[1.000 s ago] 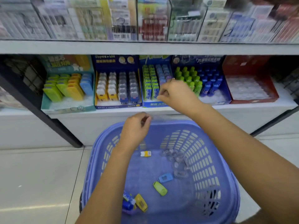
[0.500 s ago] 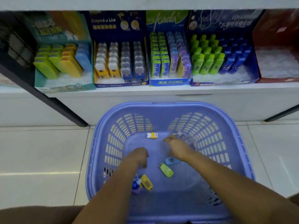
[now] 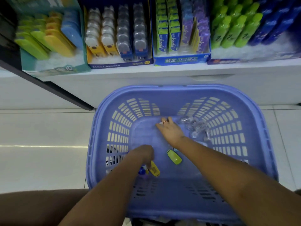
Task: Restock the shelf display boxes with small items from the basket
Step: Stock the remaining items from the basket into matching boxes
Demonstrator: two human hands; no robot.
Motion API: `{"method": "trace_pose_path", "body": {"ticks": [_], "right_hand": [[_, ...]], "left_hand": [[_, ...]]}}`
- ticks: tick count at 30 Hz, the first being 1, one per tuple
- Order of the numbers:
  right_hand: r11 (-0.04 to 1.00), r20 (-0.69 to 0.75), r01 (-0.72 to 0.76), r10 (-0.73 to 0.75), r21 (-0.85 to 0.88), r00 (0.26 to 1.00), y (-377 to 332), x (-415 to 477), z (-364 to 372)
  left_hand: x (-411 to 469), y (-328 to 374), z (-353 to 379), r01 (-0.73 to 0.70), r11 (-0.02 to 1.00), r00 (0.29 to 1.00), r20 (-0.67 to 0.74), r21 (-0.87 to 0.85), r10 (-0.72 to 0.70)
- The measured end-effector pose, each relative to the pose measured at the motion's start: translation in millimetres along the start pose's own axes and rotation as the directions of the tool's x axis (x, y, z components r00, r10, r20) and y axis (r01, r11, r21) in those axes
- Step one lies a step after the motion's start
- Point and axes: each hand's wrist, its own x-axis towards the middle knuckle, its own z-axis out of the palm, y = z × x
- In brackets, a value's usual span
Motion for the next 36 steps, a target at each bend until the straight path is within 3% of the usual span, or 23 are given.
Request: {"method": "trace_pose_path", "body": {"ticks": [3, 5, 7, 10, 14, 16, 18, 21, 23, 26, 29, 33, 36], "right_hand": [[0.993, 0.060, -0.121, 0.121, -0.002, 0.991, 7, -1, -7], [0.993, 0.077, -0.120, 0.120, -0.006, 0.990, 16, -2, -14], [0.976, 0.096, -0.162, 0.149, 0.147, 0.984, 22, -6, -21], [0.800, 0.194, -0.298, 0.229, 0.521, 0.954, 22, -13, -42], [0.594, 0.345, -0.391, 0.196, 0.703, 0.918, 25, -23, -79], [0.386, 0.392, -0.425, 0.165, 0.819, 0.905, 29, -32, -102], [0.197, 0.395, -0.399, 0.058, 0.896, 0.917, 33, -44, -130], [0.108, 0.314, -0.307, -0.058, 0.946, 0.948, 34, -59, -173], [0.032, 0.223, -0.221, -0.100, 0.975, 0.970, 29, -68, -202], [-0.054, 0.005, -0.009, -0.066, 0.999, 0.998, 14, -77, -242], [0.011, -0.211, 0.210, 0.083, 0.978, 0.974, -7, -78, -274], [0.389, -0.481, 0.356, 0.293, 0.850, 0.826, -33, -61, -308], [0.586, -0.590, 0.346, 0.292, 0.732, 0.753, -55, -36, -322]], "left_hand": [[0, 2, 2, -0.002, 0.999, 1.000, -0.017, 0.036, 0.002], [1, 4, 7, 0.021, 0.999, 0.999, -0.048, 0.040, -0.019], [1, 7, 12, 0.033, 0.998, 0.997, -0.072, 0.055, -0.029], [2, 11, 12, 0.016, 0.999, 0.998, -0.057, 0.050, -0.013], [-1, 14, 5, -0.008, 0.998, 0.997, -0.077, -0.064, 0.003], [-7, 15, -8, -0.037, 0.983, 0.991, -0.134, -0.181, 0.013], [-18, 13, -28, -0.108, 0.913, 0.981, -0.191, -0.393, 0.034], [-49, 10, -66, -0.245, 0.688, 0.967, -0.228, -0.683, 0.118], [-74, 4, -90, -0.307, 0.587, 0.950, -0.279, -0.749, 0.141], [-112, -11, -119, -0.420, 0.513, 0.905, -0.391, -0.749, 0.169], [-150, -23, -137, -0.563, 0.340, 0.826, -0.525, -0.754, 0.205], [-188, -40, -147, -0.738, 0.104, 0.675, -0.724, -0.667, 0.142], [-199, -56, -145, -0.773, -0.004, 0.631, -0.770, -0.634, 0.092]]}}
